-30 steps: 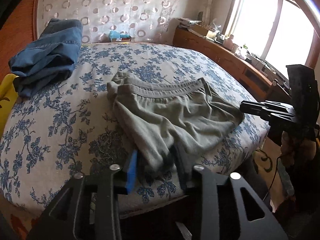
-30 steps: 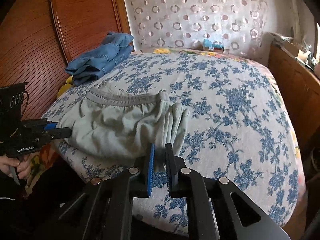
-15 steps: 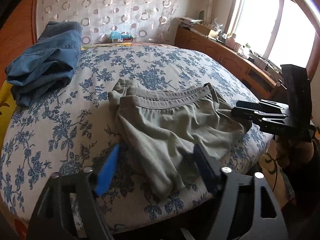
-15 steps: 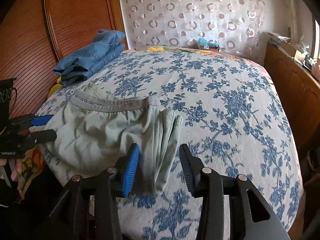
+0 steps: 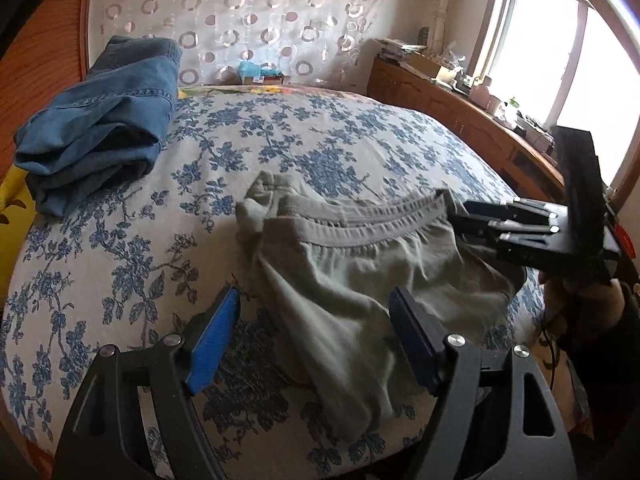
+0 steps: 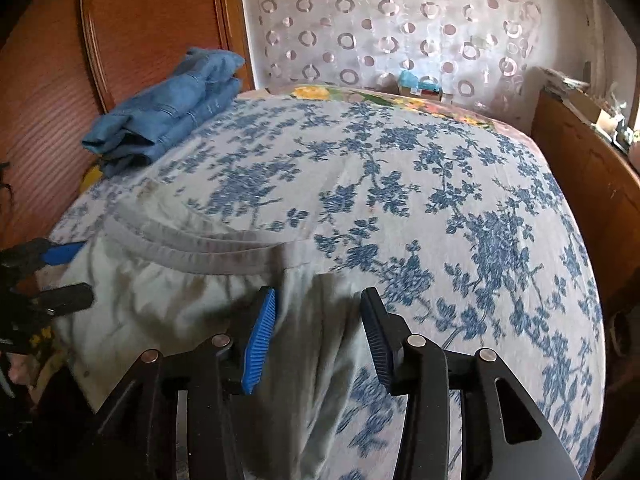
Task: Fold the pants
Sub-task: 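Move both grippers to the waistband edge of the folded trousers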
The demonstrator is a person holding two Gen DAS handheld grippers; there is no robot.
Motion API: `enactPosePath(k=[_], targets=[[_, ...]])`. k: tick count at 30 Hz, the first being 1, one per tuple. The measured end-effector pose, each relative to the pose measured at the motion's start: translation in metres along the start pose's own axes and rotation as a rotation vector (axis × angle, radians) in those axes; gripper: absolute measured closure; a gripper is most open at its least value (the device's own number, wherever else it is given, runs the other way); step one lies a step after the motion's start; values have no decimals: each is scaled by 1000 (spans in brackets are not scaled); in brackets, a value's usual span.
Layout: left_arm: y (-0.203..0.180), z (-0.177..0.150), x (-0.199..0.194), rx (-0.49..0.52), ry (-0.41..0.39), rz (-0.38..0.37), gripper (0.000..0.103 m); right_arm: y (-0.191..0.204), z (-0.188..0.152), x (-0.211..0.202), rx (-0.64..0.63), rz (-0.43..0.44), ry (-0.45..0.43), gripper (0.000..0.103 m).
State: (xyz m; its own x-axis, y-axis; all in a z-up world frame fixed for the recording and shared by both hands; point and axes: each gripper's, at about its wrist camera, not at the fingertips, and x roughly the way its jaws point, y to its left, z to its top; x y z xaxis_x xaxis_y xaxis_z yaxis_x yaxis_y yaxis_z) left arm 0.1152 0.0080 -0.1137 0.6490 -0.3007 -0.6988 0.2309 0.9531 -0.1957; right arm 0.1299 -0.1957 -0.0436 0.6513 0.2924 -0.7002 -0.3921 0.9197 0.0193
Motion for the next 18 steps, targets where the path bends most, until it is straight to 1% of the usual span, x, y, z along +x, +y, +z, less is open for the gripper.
enactPosePath(k=[1, 3, 9, 11, 12, 14, 15, 17, 18], targets=[[1, 1, 0, -4, -5, 3, 26, -2, -1, 4, 14, 4, 7, 54], [3, 4, -1, -12, -15, 6, 26, -4, 1, 5, 33, 13, 4, 53], [4, 14, -5, -7, -63, 14, 27, 4, -2, 6, 1, -20, -10, 53], [2, 18, -4, 0, -60, 11, 36, 3, -2, 5, 6, -19, -10, 53], [1, 20, -3, 4, -60, 9, 37, 2, -2, 6, 10, -18, -9, 53], [-3, 22, -1, 23, -61, 7, 44, 2, -3, 6, 16, -22, -9, 52], [-4, 22, 1, 32, -56, 7, 46, 2, -3, 5, 13, -24, -9, 51], [-6, 23, 7, 42, -41, 11, 53, 1, -3, 5, 13, -24, -10, 51], [-6, 23, 10, 45, -34, 21, 54, 1, -3, 5, 15, -22, -10, 51]])
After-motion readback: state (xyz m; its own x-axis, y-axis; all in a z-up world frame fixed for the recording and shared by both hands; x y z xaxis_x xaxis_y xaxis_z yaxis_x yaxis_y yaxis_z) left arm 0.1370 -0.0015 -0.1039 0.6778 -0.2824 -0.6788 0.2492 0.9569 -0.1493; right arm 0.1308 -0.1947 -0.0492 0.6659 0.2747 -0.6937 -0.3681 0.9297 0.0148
